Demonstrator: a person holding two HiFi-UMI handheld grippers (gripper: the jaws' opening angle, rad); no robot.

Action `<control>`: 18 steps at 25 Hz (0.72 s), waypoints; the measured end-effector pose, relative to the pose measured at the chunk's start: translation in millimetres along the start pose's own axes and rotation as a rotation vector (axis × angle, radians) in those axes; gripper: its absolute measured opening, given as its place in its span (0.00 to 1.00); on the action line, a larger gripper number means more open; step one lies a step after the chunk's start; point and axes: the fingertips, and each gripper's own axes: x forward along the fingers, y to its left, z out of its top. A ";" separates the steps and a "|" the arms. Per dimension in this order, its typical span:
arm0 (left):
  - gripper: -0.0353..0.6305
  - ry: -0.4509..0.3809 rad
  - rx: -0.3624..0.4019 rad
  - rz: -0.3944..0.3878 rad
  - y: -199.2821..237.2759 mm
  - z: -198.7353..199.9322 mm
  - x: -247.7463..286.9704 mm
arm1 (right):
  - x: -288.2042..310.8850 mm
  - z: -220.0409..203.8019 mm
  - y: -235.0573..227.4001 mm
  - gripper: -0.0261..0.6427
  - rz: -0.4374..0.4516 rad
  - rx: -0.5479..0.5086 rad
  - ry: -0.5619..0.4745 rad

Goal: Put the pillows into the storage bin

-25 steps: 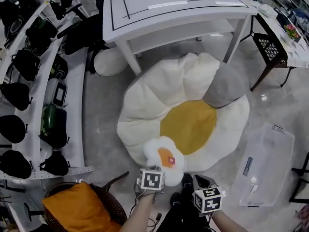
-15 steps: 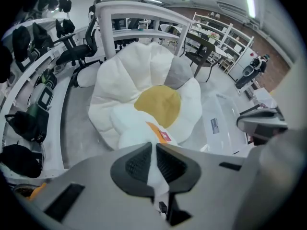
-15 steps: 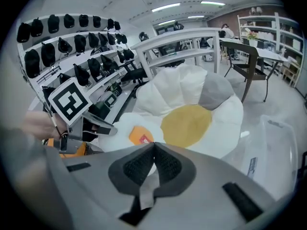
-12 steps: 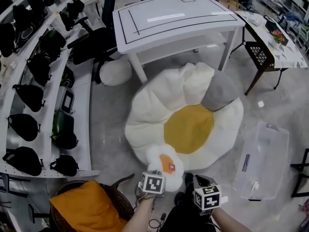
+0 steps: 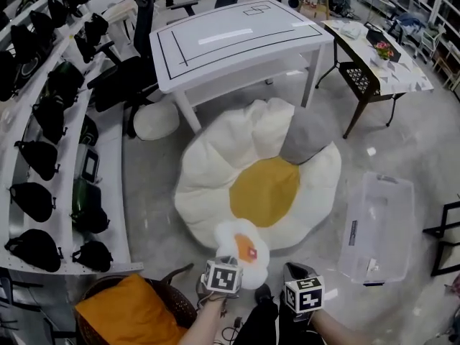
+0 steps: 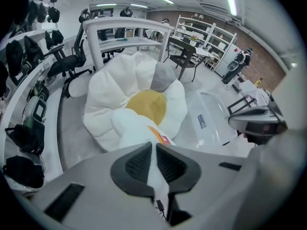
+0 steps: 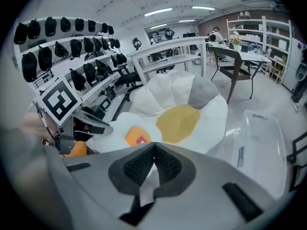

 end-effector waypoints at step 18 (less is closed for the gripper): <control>0.09 0.058 0.313 -0.084 -152.3 60.0 43.8 | -68.8 -55.3 -142.6 0.04 -0.176 0.317 -0.068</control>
